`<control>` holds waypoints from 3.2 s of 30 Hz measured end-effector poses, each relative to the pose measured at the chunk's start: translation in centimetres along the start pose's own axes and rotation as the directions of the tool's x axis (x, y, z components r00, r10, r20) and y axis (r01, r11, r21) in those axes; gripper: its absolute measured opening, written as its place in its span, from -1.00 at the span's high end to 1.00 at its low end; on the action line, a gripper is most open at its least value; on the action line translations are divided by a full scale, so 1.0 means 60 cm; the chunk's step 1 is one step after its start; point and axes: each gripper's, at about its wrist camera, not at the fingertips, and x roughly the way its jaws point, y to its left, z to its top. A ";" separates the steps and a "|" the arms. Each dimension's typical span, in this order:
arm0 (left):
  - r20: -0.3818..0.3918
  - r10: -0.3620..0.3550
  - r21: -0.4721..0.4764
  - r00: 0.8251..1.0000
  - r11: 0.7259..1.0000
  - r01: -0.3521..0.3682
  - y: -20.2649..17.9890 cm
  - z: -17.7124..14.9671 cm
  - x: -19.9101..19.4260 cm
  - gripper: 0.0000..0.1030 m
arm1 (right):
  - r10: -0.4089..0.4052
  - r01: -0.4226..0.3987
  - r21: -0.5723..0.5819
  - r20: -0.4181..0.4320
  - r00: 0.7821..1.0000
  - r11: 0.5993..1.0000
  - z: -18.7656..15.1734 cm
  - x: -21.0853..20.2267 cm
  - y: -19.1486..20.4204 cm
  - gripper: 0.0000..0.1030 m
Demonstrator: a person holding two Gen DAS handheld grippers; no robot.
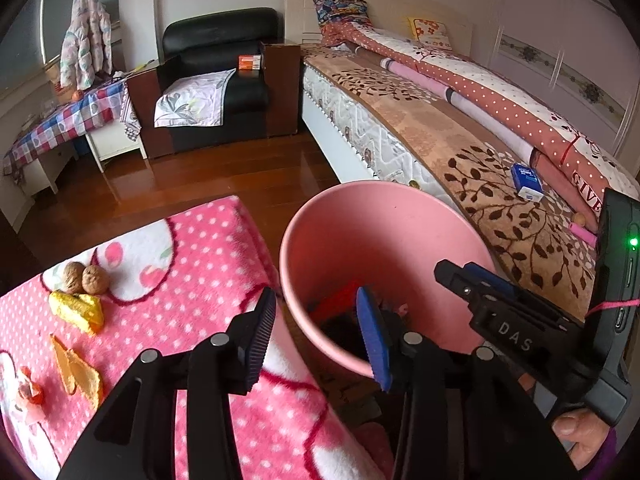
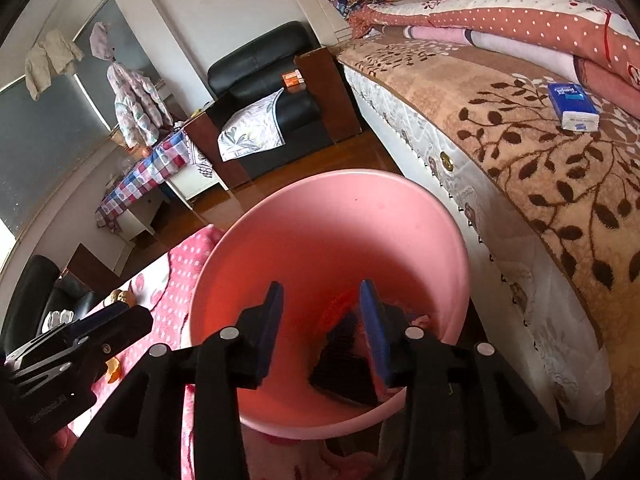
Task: Collect trash
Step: 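Open the left tool to drop the red mesh while the right tool drops the foil into the bucket, then move both tools back over the table toward the white plastic bag, then grasp the white plastic bag with the left tool while the right tool grasps an orange peel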
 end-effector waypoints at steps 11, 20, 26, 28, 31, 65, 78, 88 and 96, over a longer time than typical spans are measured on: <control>0.015 0.052 -0.076 0.999 0.996 -0.050 0.069 -0.041 -0.058 0.07 | 0.047 -0.046 -0.071 0.013 0.999 0.996 -0.017 -0.028 0.059 0.21; 0.025 0.097 -0.173 0.995 0.981 -0.092 0.148 -0.090 -0.115 0.06 | 0.108 -0.108 -0.151 -0.007 0.994 0.983 -0.053 -0.042 0.127 0.21; 0.035 0.135 -0.213 0.990 0.969 -0.124 0.193 -0.117 -0.146 0.06 | 0.148 -0.151 -0.200 -0.032 0.989 0.968 -0.086 -0.048 0.175 0.21; 0.038 0.146 -0.225 0.989 0.965 -0.134 0.209 -0.127 -0.156 0.06 | 0.158 -0.162 -0.214 -0.038 0.987 0.963 -0.095 -0.051 0.187 0.21; 0.039 0.163 -0.242 0.986 0.959 -0.149 0.235 -0.144 -0.169 0.06 | 0.166 -0.171 -0.232 -0.042 0.985 0.958 -0.105 -0.054 0.205 0.21; -0.027 0.329 -0.363 0.944 0.877 -0.316 0.397 -0.254 -0.216 -0.03 | 0.212 -0.228 -0.283 -0.085 0.974 0.932 -0.144 -0.034 0.288 0.21; -0.044 0.382 -0.430 0.923 0.827 -0.362 0.451 -0.290 -0.241 -0.06 | 0.257 -0.287 -0.299 -0.137 0.957 0.910 -0.149 -0.011 0.313 0.21; -0.055 0.359 -0.522 0.932 0.785 -0.334 0.500 -0.316 -0.246 -0.07 | 0.287 -0.352 -0.368 -0.221 0.932 0.860 -0.175 0.012 0.374 0.21; -0.034 0.320 -0.571 0.947 0.771 -0.281 0.525 -0.285 -0.207 -0.07 | 0.279 -0.371 -0.375 -0.277 0.919 0.850 -0.188 0.040 0.406 0.20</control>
